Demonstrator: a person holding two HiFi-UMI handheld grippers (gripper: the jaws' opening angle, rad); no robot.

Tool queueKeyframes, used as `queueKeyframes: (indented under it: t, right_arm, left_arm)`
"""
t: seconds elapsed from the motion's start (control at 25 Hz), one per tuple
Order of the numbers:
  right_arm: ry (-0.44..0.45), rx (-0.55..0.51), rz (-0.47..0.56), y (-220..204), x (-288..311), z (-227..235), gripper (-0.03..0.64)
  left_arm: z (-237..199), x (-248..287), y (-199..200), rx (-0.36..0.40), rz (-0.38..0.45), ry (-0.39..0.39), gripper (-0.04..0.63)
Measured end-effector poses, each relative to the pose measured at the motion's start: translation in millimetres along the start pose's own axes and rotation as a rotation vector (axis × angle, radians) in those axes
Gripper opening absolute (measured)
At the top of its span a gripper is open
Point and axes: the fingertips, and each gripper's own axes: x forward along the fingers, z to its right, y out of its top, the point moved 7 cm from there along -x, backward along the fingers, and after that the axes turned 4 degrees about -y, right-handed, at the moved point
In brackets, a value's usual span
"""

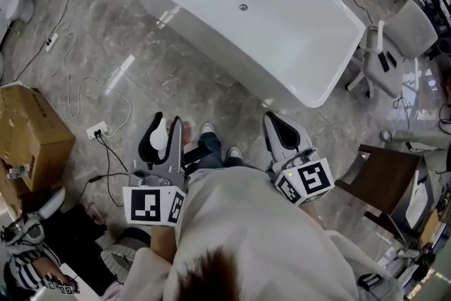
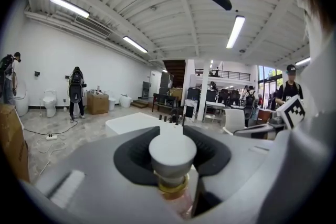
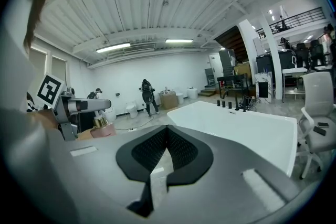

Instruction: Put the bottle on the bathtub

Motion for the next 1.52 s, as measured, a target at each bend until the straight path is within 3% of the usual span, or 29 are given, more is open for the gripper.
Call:
queueKeyframes:
  t: [0.44, 0.92, 1.52]
  right_arm:
    - [-0.099, 0.014, 0.031, 9.2, 49.8, -22.8, -0.002]
    - [-0.176, 0.029, 0.012, 4.9, 55.4, -23.7, -0.002]
    - [-0.117, 0.036, -0.044, 16.9, 93.9, 27.6, -0.002]
  left_arm:
    - [-62.0, 34.1, 7.9, 0.048, -0.014, -0.100, 0.184]
    - [-79.6, 48.8, 3.5, 0.029, -0.035, -0.137, 0.184]
    - [-77.0, 96.6, 11.1, -0.003, -0.064, -0.062, 0.184]
